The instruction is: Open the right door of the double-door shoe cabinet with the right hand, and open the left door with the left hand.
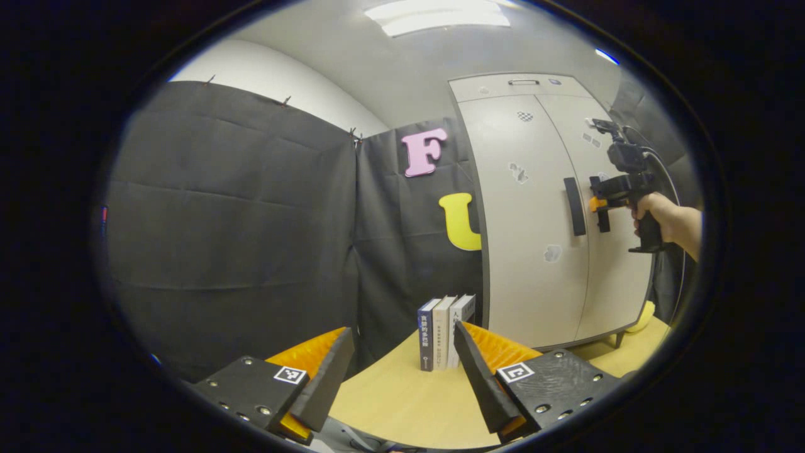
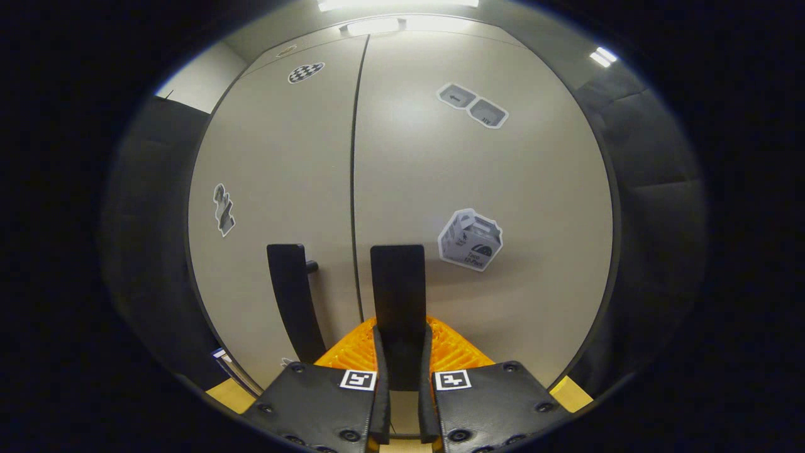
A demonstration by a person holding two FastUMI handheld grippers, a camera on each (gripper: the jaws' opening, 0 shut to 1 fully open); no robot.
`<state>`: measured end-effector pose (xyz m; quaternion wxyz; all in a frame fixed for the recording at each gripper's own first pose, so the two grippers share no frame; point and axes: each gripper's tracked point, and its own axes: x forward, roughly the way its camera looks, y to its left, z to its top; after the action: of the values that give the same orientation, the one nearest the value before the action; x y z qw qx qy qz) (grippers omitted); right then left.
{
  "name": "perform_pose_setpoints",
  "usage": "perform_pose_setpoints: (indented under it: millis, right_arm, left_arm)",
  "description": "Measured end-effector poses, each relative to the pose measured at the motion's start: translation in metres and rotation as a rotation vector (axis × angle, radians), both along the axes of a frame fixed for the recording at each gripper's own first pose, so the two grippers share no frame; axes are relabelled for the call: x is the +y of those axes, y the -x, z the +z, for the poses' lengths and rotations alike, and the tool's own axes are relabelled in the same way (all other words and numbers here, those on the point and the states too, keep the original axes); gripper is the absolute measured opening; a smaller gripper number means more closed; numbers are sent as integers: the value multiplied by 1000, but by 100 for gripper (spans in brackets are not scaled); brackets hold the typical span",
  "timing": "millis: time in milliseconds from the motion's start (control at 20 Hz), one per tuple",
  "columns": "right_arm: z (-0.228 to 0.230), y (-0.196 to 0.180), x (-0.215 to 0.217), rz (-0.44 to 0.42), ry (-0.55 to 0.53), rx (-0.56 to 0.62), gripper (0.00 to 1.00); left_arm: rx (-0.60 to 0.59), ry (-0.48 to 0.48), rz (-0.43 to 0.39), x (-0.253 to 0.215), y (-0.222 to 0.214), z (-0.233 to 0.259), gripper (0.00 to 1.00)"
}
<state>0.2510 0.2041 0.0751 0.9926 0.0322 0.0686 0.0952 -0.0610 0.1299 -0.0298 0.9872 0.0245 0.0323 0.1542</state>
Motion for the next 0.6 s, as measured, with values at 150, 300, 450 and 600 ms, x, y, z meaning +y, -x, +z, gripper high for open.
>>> perform_pose_setpoints:
  millis: [150, 300, 450, 600]
  right_arm:
    - [0, 4, -1, -2, -11, 10, 9]
    - [-1, 13, -3, 18, -29, 33, 12]
    - [-1, 24, -6, 33, -36, 39, 12]
    - [-1, 36, -11, 56, -37, 46, 12]
  left_arm:
    - [-16, -5, -20, -4, 0, 5, 94]
    - [-25, -9, -33, -4, 2, 7, 94]
    - [-32, 6, -44, -3, 3, 7, 94]
    - [-35, 13, -71, -9, -1, 7, 94]
